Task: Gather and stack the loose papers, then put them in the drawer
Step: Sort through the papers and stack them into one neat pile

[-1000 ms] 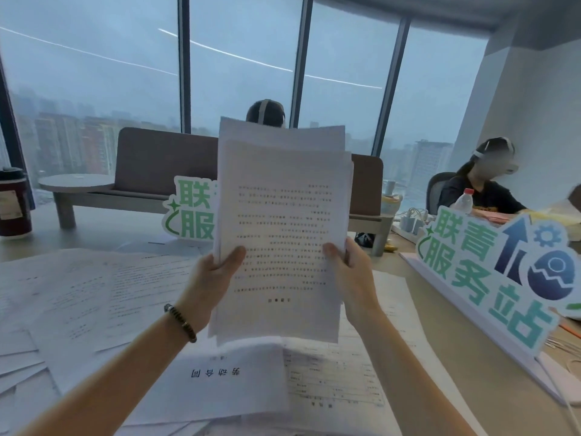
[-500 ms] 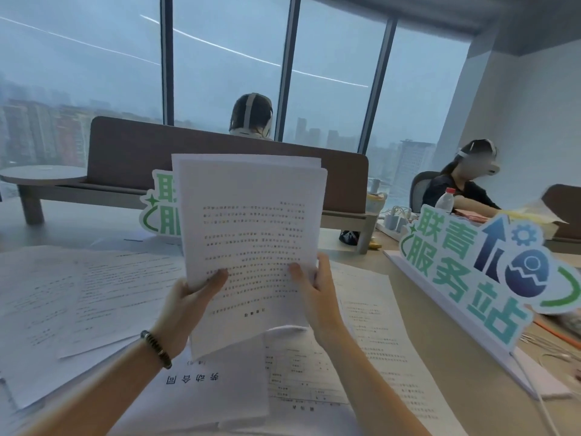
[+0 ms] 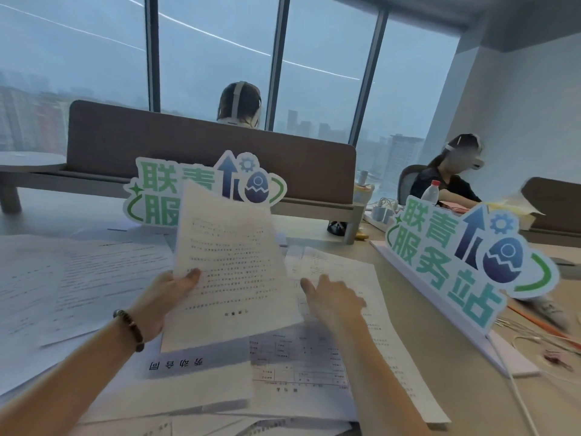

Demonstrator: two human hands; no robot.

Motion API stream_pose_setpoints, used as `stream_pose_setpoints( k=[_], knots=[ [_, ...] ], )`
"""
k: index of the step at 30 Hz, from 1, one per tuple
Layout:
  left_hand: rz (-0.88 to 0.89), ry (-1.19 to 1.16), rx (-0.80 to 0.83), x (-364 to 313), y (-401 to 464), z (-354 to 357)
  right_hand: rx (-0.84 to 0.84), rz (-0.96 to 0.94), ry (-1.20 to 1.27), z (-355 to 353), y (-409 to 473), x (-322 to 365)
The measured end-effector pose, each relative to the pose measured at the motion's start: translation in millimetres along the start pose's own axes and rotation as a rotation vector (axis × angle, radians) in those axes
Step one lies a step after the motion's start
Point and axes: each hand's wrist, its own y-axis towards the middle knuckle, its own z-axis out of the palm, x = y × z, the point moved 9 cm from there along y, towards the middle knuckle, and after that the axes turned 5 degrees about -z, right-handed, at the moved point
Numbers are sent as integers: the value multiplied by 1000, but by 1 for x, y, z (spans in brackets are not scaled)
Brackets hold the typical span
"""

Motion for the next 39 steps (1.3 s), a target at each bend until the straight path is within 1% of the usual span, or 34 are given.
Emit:
stream_pose_setpoints(
  k=[1, 2, 3, 6, 10, 12, 15, 19, 24, 27, 30, 32, 34, 36, 37, 39],
  knots=[
    [-43, 46, 4, 8, 4, -1, 79, 64, -61, 9, -1, -10],
    [-79, 101, 6, 15, 8, -1, 129, 75, -85, 17, -1, -13],
    [-103, 165, 5, 20, 10, -1, 140, 50, -78, 22, 2, -11],
    [-118, 294, -7, 25, 13, 0, 72, -53, 66, 18, 9, 2],
    [-119, 325, -16, 23, 10, -1, 48, -106, 256, 10, 9, 8],
    [-122, 326, -16, 24, 8, -1, 49, -98, 303, 9, 10, 5],
    [-127, 309, -12, 23, 6, -1, 92, -71, 373, 9, 9, 1],
    [-140, 261, -5, 23, 5, 0, 140, -83, 475, 8, 7, 3],
    [-171, 132, 24, 24, 4, 1, 100, -4, 600, 13, 10, -10],
    [-200, 48, 21, 22, 4, -4, 55, 6, 617, 10, 14, -16],
    [-209, -3, 10, 20, 4, -9, -75, 18, 548, 0, 18, -27],
    [-215, -9, 26, 20, 3, -8, -137, 47, 422, -5, 17, -34],
    [-221, 5, 39, 21, 2, -7, -149, 94, 243, -6, 15, -40],
    [-222, 17, 51, 22, 2, -6, -76, 141, 82, 0, 16, -45],
    [-222, 24, 57, 23, 2, -6, -15, 162, 40, 5, 16, -47],
    [-224, 38, 68, 24, 1, -5, 84, 190, 31, 12, 15, -51]
  ],
)
